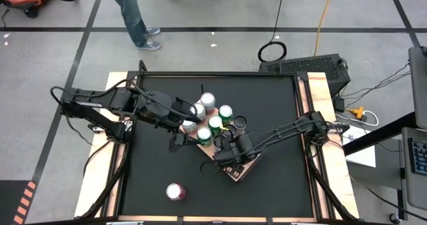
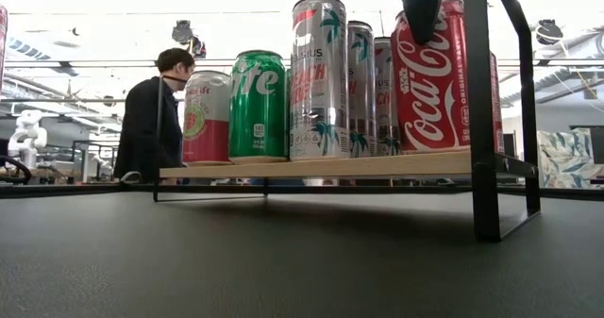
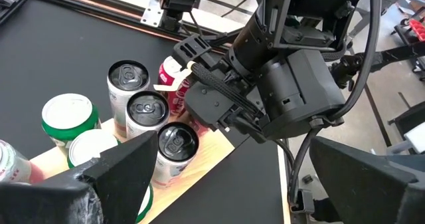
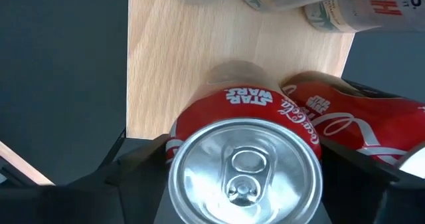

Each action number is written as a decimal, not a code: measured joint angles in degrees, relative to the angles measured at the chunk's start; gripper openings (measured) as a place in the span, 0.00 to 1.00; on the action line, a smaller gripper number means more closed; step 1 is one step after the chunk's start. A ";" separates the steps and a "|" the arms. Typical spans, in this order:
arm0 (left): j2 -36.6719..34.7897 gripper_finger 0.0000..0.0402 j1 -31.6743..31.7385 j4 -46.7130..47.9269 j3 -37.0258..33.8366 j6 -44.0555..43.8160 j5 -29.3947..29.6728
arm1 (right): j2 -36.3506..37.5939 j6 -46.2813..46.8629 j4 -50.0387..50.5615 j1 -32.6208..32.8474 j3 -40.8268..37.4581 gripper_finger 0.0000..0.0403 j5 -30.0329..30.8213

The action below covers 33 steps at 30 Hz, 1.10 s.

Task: Place canned beverage on shelf
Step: Put the right red soda can aligned with the other red soda can

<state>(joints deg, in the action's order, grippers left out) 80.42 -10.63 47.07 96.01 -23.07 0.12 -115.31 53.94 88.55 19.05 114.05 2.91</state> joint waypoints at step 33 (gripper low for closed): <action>0.02 0.99 0.00 -0.01 0.02 -0.15 -0.28 | 9.27 1.65 -5.05 -0.30 0.10 0.78 -1.34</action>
<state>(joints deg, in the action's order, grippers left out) 80.44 -10.64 47.06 96.03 -23.22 -0.16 -106.03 55.59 83.50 18.75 114.15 1.57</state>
